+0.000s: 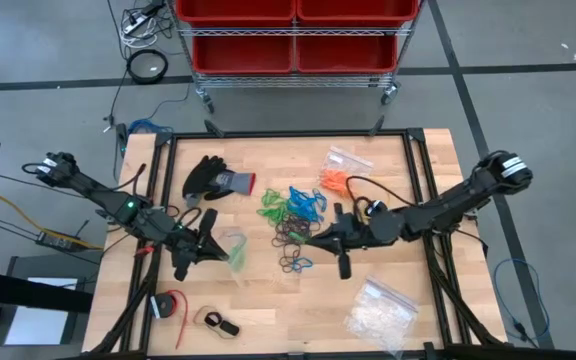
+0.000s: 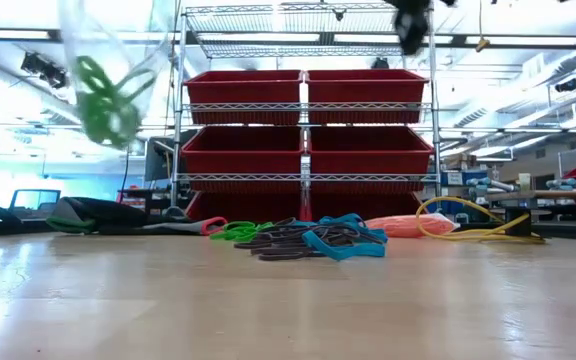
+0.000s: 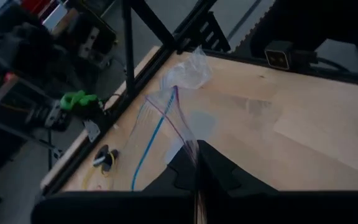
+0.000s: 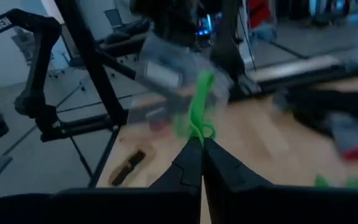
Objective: Sort rubber bands
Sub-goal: Put the green rubber band into the transparent zip bag
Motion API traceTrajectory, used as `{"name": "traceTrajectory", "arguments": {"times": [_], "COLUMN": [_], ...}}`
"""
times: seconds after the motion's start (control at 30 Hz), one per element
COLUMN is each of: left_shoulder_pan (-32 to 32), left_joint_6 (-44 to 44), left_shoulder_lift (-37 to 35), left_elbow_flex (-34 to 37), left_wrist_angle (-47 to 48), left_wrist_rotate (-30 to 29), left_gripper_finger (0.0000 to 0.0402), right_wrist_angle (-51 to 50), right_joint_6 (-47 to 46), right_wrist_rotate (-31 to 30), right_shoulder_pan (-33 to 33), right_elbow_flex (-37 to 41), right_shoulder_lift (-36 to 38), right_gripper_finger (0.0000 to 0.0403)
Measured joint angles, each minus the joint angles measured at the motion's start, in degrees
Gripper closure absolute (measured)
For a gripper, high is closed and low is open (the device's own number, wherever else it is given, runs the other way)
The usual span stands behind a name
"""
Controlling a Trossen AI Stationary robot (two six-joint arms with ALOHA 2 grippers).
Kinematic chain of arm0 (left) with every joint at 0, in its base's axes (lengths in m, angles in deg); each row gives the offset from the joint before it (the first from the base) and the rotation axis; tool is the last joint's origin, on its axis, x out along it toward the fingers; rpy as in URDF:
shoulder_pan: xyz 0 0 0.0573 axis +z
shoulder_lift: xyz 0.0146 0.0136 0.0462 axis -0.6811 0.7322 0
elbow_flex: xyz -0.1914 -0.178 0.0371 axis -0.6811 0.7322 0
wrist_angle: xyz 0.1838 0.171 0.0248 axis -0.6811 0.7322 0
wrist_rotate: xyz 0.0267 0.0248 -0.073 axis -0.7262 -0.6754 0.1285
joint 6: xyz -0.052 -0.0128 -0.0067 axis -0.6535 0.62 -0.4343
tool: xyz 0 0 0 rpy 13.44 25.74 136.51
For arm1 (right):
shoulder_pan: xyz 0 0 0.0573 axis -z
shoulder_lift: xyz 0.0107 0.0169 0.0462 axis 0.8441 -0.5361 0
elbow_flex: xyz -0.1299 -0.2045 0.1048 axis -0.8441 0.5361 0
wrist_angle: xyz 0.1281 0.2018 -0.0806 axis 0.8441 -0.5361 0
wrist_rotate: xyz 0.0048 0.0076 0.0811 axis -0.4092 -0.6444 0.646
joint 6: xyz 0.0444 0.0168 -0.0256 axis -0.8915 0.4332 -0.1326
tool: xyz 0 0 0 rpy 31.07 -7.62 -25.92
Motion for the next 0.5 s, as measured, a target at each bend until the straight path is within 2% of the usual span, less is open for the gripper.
{"name": "traceTrajectory", "arguments": {"times": [0.23, 0.5], "left_shoulder_pan": [0.00, 0.00], "left_joint_6": [3.72, 6.74], "left_shoulder_lift": [4.29, 12.53], "left_elbow_flex": [0.00, 0.00], "left_wrist_angle": [-2.26, -3.03], "left_wrist_rotate": [5.88, 6.88], "left_gripper_finger": [0.0386, 0.0386], "right_wrist_angle": [-3.41, -18.14], "right_joint_6": [8.30, 4.76], "right_wrist_rotate": [7.67, 21.81], "right_shoulder_pan": [4.75, 10.09], "right_elbow_flex": [-15.87, -34.50], "right_shoulder_lift": [-9.02, -21.16], "right_gripper_finger": [0.0403, 0.0403]}}
